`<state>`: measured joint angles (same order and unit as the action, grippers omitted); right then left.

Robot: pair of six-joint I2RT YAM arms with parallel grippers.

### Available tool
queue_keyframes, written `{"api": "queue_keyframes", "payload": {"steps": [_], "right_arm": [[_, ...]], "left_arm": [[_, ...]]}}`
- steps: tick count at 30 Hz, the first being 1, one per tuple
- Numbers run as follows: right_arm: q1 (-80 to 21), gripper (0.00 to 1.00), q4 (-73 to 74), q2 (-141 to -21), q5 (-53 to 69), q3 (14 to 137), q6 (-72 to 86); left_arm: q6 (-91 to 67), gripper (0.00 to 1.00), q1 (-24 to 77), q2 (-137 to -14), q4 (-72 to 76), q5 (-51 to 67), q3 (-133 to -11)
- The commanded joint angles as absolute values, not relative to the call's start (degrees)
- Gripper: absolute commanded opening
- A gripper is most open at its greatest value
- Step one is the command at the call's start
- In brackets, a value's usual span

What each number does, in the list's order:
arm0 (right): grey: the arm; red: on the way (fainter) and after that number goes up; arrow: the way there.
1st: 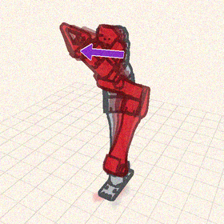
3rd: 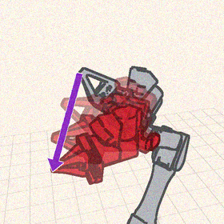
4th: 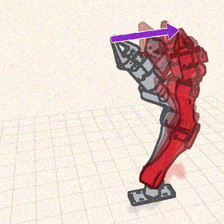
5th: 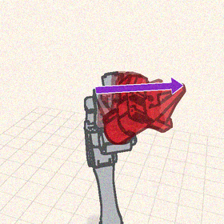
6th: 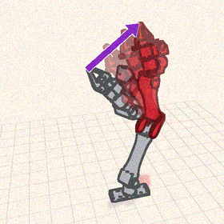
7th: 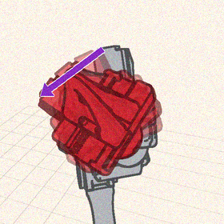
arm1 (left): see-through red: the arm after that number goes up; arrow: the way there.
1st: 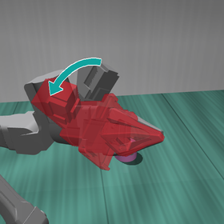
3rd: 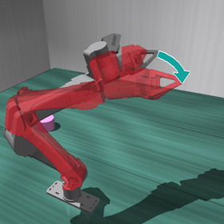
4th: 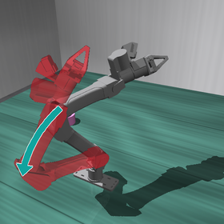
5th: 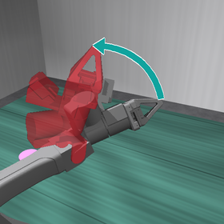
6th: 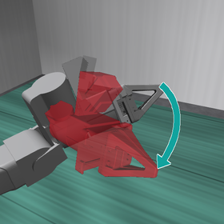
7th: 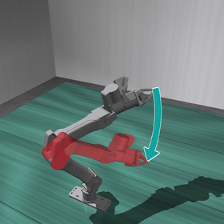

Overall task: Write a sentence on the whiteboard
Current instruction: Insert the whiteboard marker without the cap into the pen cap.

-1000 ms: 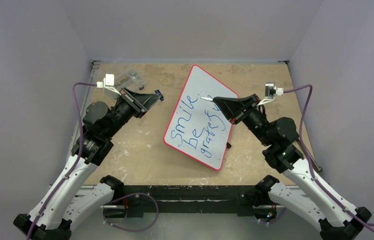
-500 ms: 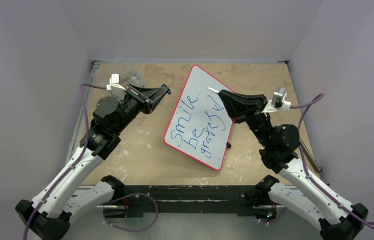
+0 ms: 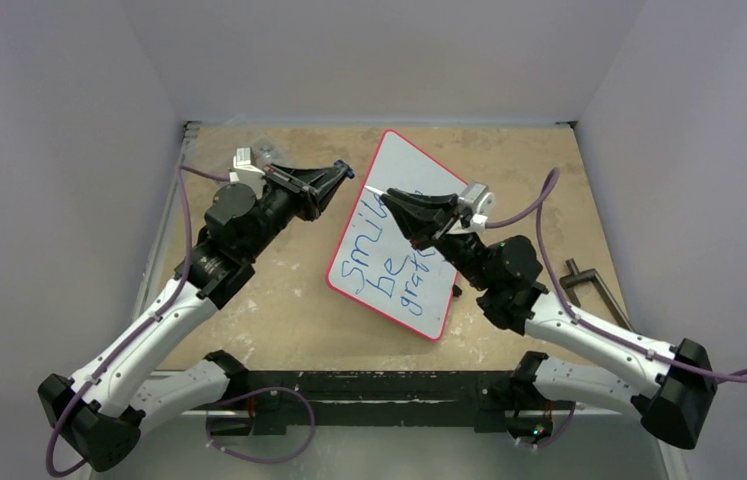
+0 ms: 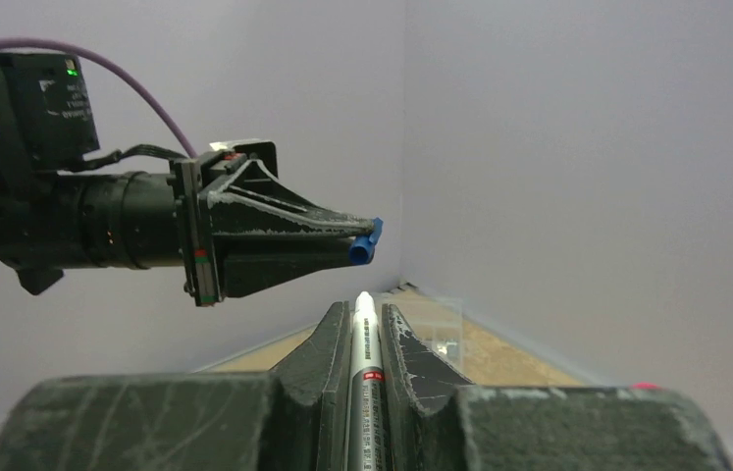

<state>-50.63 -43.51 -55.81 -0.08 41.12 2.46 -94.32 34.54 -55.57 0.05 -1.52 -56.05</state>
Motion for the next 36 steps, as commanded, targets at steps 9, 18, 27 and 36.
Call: {"api": "queue_keyframes", "payload": {"steps": [9,18,27,36], "right_arm": [[-52.1,0.0,-51.07,-58.96,-4.77,44.75,-4.19],[-52.47,0.0,-50.54,-60.61,-3.42,46.8,-3.7],[-52.6,0.0,-49.78,-61.73,-3.44,47.79,-4.43],[-52.64,0.0,-49.35,-62.36,-3.08,48.49,-4.23]], "left_arm": [[-98.06,0.0,34.87,-55.94,4.57,-3.33,-56.59],[-98.7,0.0,34.89,-56.45,5.35,-3.28,-56.2],[-98.27,0.0,34.81,-56.57,5.1,-3.63,-56.34],[-98.17,0.0,34.85,-57.03,4.85,-3.78,-56.82]]}}
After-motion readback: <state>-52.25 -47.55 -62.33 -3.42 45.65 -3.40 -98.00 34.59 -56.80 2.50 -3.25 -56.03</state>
